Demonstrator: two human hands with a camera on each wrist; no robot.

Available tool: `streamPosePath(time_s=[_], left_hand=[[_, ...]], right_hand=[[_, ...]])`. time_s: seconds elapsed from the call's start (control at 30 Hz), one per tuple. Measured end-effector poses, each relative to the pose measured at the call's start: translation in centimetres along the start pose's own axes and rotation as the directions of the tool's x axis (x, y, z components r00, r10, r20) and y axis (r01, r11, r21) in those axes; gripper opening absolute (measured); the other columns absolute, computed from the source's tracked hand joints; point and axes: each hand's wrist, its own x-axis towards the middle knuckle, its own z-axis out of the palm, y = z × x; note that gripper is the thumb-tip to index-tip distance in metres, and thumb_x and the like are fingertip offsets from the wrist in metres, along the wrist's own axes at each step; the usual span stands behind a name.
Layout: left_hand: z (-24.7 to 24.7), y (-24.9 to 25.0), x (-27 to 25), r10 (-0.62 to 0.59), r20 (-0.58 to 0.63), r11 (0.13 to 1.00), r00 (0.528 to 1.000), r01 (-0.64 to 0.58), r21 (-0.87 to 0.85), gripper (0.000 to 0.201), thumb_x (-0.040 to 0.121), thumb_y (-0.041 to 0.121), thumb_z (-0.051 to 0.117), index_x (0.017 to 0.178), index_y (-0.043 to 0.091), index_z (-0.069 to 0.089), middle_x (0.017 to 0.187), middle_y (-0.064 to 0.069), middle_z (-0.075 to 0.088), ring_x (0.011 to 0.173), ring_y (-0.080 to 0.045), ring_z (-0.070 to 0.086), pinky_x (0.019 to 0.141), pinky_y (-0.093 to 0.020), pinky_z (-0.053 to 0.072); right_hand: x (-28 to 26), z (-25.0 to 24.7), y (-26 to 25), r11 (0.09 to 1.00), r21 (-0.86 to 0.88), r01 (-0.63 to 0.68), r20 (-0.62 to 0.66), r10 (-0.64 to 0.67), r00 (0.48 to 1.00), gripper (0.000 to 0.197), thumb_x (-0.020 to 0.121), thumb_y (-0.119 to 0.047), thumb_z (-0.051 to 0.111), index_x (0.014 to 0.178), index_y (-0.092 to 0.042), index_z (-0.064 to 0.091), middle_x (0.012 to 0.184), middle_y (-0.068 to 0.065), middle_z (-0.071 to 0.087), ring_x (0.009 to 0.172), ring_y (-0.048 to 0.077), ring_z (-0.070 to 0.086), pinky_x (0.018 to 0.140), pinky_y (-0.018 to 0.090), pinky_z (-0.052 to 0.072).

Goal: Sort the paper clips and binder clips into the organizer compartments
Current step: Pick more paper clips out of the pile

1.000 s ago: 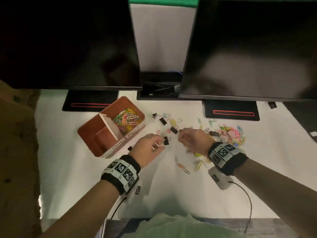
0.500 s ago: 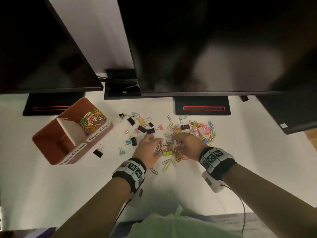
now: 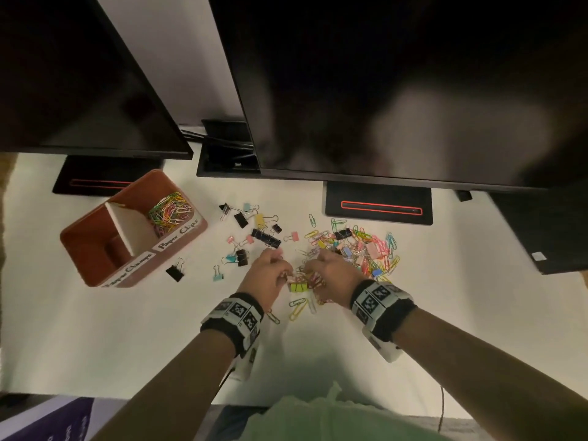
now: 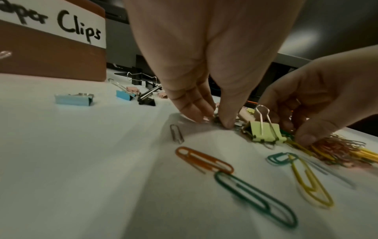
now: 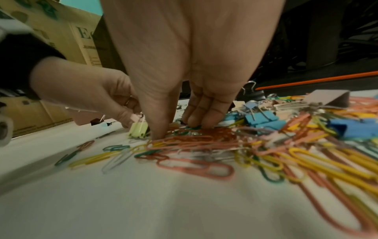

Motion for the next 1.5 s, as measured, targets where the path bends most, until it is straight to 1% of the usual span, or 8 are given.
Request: streamPosePath(time_s=[0.13, 0.3, 0.4, 0.53, 0.93, 1.1, 1.37, 1.5], left_hand=[[-0.3, -0.6, -0.1, -0.067, -0.085, 0.996, 0.994, 0.062, -0.063, 0.014, 0.085, 0.005, 0.058, 0.096, 0.010, 0.067, 0.116, -0.008, 0.053, 0.106, -0.021, 0.055, 0.099, -0.034, 0.045], [-1.2, -1.4, -0.9, -0.133, -0.209, 0.984, 0.969, 0.103, -0.148, 0.029, 0.086, 0.008, 0.060, 0.114, 0.011, 0.060, 0.117, -0.006, 0.050, 0.086, -0.014, 0.055, 0.094, -0.029, 0.048], [-1.6, -1.6, -1.7, -0.133, -0.202, 0.987, 0.970, 0.109, -0.122, 0.034, 0.083, 0.006, 0.063, 0.115, 0.013, 0.057, 0.117, -0.005, 0.047, 0.087, -0.012, 0.050, 0.092, -0.028, 0.048], [-1.3, -1.4, -2.3, -0.150, -0.122, 0.985, 0.981, 0.137, -0.107, 0.034, 0.080, 0.011, 0.067, 0.112, 0.016, 0.055, 0.114, -0.004, 0.048, 0.086, -0.016, 0.053, 0.088, -0.031, 0.050], [-0.1, -1.4, -1.8, -0.188, -0.131, 0.977, 0.973, 0.172, -0.129, 0.019, 0.083, 0.003, 0.061, 0.099, 0.012, 0.060, 0.085, 0.004, 0.056, 0.084, -0.014, 0.057, 0.084, -0.030, 0.051], [-0.5, -1.9, -1.6, -0.217, -0.076, 0.962, 0.973, 0.201, -0.183, 0.011, 0.082, 0.006, 0.064, 0.089, 0.013, 0.058, 0.080, 0.003, 0.060, 0.082, -0.018, 0.061, 0.082, -0.033, 0.052], [-0.6, -2.8, -1.5, -0.091, -0.073, 0.995, 0.993, 0.089, -0.033, 0.006, 0.084, 0.011, 0.062, 0.082, 0.006, 0.063, 0.089, -0.004, 0.054, 0.095, -0.019, 0.054, 0.087, -0.033, 0.046], [-0.9, -2.7, -1.8, -0.035, -0.098, 0.999, 0.995, 0.035, -0.008, 0.006, 0.085, 0.012, 0.061, 0.081, 0.007, 0.061, 0.085, 0.000, 0.050, 0.079, -0.018, 0.050, 0.075, -0.030, 0.046]], right_hand=[[-0.2, -0.3, 1.0, 0.999, 0.038, 0.016, -0.063, -0.013, 0.998, 0.020, 0.088, -0.016, 0.057, 0.107, -0.014, 0.062, 0.107, 0.005, 0.055, 0.099, 0.021, 0.054, 0.089, 0.036, 0.049], [-1.2, -0.4, 2.0, 0.998, -0.021, 0.058, -0.114, -0.060, 0.992, 0.025, 0.083, -0.027, 0.064, 0.106, -0.018, 0.059, 0.106, 0.001, 0.053, 0.096, 0.018, 0.053, 0.083, 0.034, 0.049], [-1.9, -0.1, 2.2, 0.992, -0.107, 0.060, -0.039, -0.065, 0.997, 0.049, 0.075, -0.039, 0.071, 0.119, -0.025, 0.054, 0.114, -0.001, 0.048, 0.103, 0.017, 0.047, 0.090, 0.034, 0.046], [-2.0, 0.9, 2.3, 0.985, -0.167, 0.050, 0.016, -0.048, 0.999, 0.068, 0.074, -0.037, 0.073, 0.133, -0.029, 0.040, 0.124, 0.000, 0.044, 0.110, 0.020, 0.046, 0.094, 0.037, 0.047], [-0.7, 0.6, 0.8, 0.996, -0.055, 0.066, -0.126, -0.073, 0.989, 0.016, 0.087, -0.024, 0.060, 0.102, -0.019, 0.063, 0.099, 0.000, 0.062, 0.095, 0.018, 0.051, 0.085, 0.036, 0.048], [-0.4, 0.3, 0.6, 0.999, -0.034, 0.026, -0.132, -0.030, 0.991, 0.020, 0.088, -0.020, 0.057, 0.108, -0.018, 0.058, 0.102, 0.003, 0.064, 0.098, 0.020, 0.052, 0.083, 0.031, 0.044], [-0.4, -0.7, 0.6, 0.994, -0.048, 0.095, -0.166, -0.102, 0.981, 0.021, 0.091, -0.024, 0.054, 0.108, -0.017, 0.064, 0.105, 0.002, 0.063, 0.099, 0.020, 0.054, 0.087, 0.031, 0.042], [-0.6, -1.2, 0.4, 0.991, -0.025, 0.133, -0.221, -0.135, 0.966, 0.021, 0.090, -0.026, 0.058, 0.107, -0.015, 0.065, 0.104, 0.003, 0.064, 0.098, 0.020, 0.057, 0.086, 0.034, 0.046]])
